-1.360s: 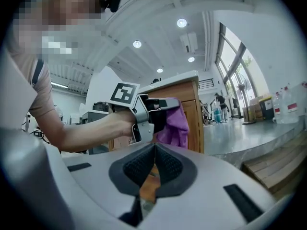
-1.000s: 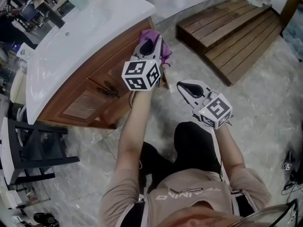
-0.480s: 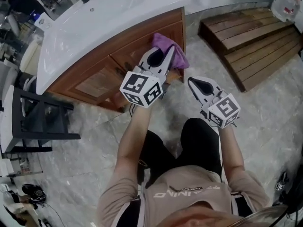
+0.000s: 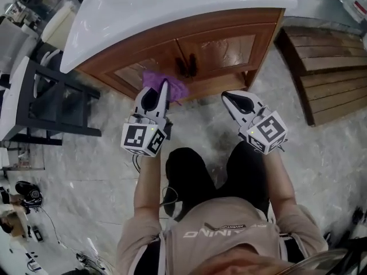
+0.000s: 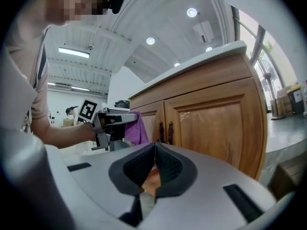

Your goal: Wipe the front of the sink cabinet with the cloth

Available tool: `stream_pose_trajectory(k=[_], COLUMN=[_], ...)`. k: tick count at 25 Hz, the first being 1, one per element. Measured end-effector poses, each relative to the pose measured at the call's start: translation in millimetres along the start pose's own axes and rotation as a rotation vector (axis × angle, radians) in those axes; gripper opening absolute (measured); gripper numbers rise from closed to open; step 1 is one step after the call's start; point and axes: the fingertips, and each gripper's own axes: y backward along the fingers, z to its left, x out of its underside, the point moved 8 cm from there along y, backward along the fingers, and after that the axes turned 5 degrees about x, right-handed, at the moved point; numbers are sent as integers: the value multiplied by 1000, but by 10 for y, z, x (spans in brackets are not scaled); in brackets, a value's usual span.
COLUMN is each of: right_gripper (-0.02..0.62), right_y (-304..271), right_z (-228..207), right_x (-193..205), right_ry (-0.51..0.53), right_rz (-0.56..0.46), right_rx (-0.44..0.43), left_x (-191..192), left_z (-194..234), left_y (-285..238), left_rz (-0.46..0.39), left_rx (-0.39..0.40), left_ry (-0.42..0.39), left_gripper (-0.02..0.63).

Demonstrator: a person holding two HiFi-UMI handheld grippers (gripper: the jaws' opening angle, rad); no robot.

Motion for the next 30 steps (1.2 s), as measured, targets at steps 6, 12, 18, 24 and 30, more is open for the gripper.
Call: stream_pose_trajectory(k=[6, 12, 18, 24, 30], right_gripper=[12, 12, 12, 12, 12], right_y=[-268, -292, -221, -196, -134], right_z=[148, 135, 43, 21, 33], right_x=[76, 213, 255, 288, 317], right_ry=[4, -2, -17, -28, -30], right_rz=[21, 51, 57, 63, 62], right_rx=[-56, -58, -28, -14, -8], left_x=[194, 284, 431, 477, 514], left_z=[795, 1349, 1553, 1453, 1150], left_y=[699, 951, 793, 692, 260], left_rz=[22, 58, 18, -19, 17], left_rx=[-313, -521, -561, -567, -431], left_ry=[-48, -137, -93, -67, -67], left_gripper=[37, 37, 37, 37, 37])
